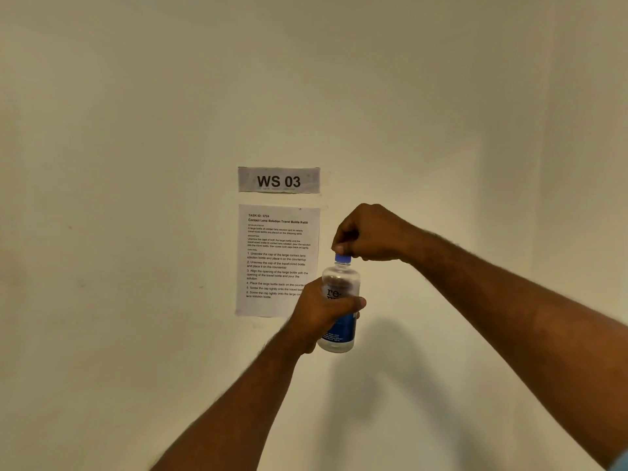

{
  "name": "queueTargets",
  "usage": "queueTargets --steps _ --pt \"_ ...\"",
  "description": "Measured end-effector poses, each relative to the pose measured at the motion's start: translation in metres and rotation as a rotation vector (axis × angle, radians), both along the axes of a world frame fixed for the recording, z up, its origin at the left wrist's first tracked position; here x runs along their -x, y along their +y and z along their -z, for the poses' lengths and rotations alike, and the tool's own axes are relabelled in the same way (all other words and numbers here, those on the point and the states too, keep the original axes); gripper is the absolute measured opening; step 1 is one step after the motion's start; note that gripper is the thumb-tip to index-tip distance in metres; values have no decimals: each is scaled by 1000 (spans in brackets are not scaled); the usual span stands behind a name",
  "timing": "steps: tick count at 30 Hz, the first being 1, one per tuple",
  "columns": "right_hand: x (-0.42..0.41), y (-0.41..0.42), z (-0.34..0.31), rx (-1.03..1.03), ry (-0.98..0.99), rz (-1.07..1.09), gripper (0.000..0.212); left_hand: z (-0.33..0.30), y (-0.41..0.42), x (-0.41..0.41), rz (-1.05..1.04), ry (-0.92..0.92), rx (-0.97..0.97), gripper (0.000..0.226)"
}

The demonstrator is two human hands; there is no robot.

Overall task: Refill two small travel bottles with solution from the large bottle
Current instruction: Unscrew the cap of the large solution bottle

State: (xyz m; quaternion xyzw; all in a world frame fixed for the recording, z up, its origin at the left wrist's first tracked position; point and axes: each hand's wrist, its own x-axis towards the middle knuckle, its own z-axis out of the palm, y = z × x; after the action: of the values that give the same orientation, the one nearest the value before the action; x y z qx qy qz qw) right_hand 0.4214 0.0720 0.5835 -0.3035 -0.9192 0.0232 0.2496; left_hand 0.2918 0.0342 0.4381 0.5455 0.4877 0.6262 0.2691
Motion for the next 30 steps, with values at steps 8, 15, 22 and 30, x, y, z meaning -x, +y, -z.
queueTargets --steps 8,15,22,30 --pt "25 -4 9 38 23 98 34 11 2 25 38 -15 2 43" --pt "53 -10 26 39 -131 -62 21 34 3 60 52 -2 41 70" --pt "61 2 86 382 404 -181 23 74 -9 100 14 -1 71 85" --pt "87 13 255 749 791 -127 22 176 -30 148 -58 53 186 55"
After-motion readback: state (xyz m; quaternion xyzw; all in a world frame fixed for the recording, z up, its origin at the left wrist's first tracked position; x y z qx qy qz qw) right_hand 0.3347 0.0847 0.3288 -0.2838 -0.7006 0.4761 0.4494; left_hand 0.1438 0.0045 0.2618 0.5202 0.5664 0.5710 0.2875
